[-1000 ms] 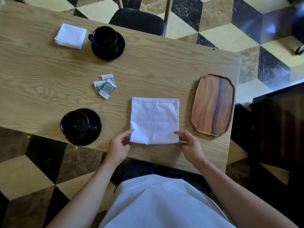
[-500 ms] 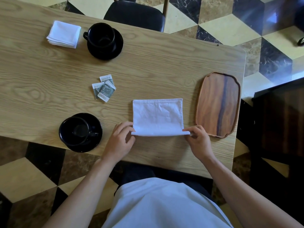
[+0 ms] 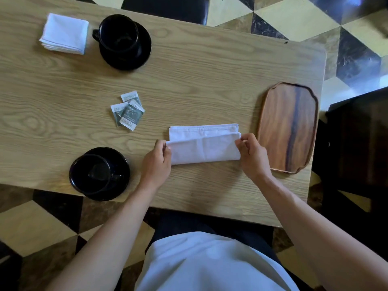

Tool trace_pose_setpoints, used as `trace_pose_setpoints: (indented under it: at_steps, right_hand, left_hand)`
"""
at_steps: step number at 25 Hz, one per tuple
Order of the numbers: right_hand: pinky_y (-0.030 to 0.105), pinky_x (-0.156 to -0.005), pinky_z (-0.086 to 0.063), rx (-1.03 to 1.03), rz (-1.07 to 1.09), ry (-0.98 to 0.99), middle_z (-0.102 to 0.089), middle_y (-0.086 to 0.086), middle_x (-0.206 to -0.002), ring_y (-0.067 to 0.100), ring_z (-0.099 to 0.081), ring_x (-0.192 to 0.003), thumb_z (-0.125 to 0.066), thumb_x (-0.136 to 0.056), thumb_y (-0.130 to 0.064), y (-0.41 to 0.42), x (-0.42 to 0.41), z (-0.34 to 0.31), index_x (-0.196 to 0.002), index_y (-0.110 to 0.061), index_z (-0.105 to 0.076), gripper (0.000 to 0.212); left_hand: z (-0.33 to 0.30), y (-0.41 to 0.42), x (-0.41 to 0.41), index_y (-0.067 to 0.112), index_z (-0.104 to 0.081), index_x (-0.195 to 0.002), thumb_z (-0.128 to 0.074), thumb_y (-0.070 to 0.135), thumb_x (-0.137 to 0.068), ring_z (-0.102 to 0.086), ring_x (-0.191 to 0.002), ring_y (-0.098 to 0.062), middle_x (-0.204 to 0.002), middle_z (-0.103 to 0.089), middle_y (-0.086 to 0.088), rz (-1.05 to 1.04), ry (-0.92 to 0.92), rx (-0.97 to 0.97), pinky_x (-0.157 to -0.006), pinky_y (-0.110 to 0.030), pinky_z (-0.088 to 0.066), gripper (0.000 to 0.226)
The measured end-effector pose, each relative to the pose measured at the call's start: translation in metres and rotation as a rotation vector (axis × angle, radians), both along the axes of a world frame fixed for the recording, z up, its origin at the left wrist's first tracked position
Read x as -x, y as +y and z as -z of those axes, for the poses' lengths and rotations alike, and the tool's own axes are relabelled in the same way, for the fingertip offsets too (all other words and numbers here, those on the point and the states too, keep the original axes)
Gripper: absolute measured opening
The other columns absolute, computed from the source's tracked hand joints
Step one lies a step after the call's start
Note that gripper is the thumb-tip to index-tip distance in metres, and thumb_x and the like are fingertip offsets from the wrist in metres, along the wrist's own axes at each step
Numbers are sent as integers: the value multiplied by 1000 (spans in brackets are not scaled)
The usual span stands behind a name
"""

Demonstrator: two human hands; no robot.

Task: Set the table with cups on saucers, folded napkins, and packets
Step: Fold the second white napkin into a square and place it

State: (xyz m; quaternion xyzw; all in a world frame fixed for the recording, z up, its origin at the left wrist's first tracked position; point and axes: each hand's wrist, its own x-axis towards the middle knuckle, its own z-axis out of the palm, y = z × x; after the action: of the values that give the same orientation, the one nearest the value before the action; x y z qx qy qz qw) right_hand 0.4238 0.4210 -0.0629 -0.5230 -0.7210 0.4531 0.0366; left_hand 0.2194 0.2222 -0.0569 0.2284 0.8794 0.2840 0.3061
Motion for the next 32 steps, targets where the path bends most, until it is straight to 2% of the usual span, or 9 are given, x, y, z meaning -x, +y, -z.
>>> trace_pose_setpoints:
  at_steps: [5, 9, 12, 15, 20, 24, 26, 28, 32]
  right_hand:
    - [37, -61, -41, -121, 6, -182, -66, 5, -79, 35, -57, -70, -39, -106, -43, 1, 21, 8, -102, -31, -44, 14]
    - [39, -62, -43, -165, 35, -274, -63, 3, -79, 36, -55, -71, -36, -105, -46, 0, 27, 13, -101, -30, -43, 18]
    - [38, -65, -43, -232, 43, -290, -60, -3, -79, 34, -57, -72, -39, -105, -42, -3, 33, 17, -98, -27, -47, 18]
    - [37, -68, -37, -299, 56, -313, -64, -1, -96, 33, -60, -79, -41, -105, -39, -4, 35, 23, -100, -22, -54, 22]
    - [37, -66, -39, -362, 63, -283, -65, 4, -99, 30, -59, -93, -49, -104, -32, -7, 37, 25, -106, -16, -57, 18]
    - [45, -93, -47, -522, 56, -148, -58, 14, -120, 32, -52, -110, -54, -102, -17, -11, 44, 15, -122, -8, -60, 23]
    - [45, -106, -40, -639, -70, -49, -59, 15, -128, 34, -50, -120, -55, -99, -10, -20, 55, 12, -121, -8, -64, 24]
    - [50, -117, -32, -635, -298, 30, -57, 18, -140, 39, -47, -135, -54, -99, -6, -34, 69, 15, -125, -4, -65, 28]
    - [54, -124, -20, -535, -586, -86, -37, 17, -160, 39, -26, -152, -51, -104, -15, -35, 70, 31, -148, -1, -47, 46]
  left_hand:
    - [7, 22, 6, 8, -50, -103, -39, 26, -107, -60, -76, -43, -80, -65, -17, 31, 159, 38, -61, -43, -36, 22]
    - [17, 33, 10, 6, -55, -106, -43, 26, -107, -61, -84, -46, -88, -69, -22, 1, 185, 93, -64, -43, -32, 24]
    - [23, 36, 12, 8, -57, -107, -45, 30, -106, -62, -87, -45, -91, -70, -22, -28, 180, 136, -68, -46, -41, 25]
    - [26, 35, 11, 9, -56, -105, -46, 30, -105, -62, -85, -45, -88, -71, -21, -48, 211, 140, -67, -48, -44, 23]
    - [29, 41, 2, 5, -54, -105, -50, 24, -104, -61, -87, -43, -100, -66, -20, -71, 299, 125, -62, -42, -35, 20]
    - [26, 38, -1, 0, -57, -120, -55, 19, -99, -56, -108, -41, -120, -59, -19, -126, 479, 16, -86, -49, -45, 29]
    - [27, 38, -9, -1, -58, -130, -52, 11, -98, -52, -123, -41, -131, -58, -21, 36, 656, -140, -103, -49, -39, 35]
    - [31, 46, -24, 0, -52, -142, -46, 11, -100, -40, -142, -42, -149, -49, -23, 309, 651, -199, -118, -54, -29, 44]
    - [50, 56, -40, 4, -31, -156, -40, 26, -105, -17, -154, -34, -165, -23, -17, 539, 558, 31, -124, -53, -16, 56]
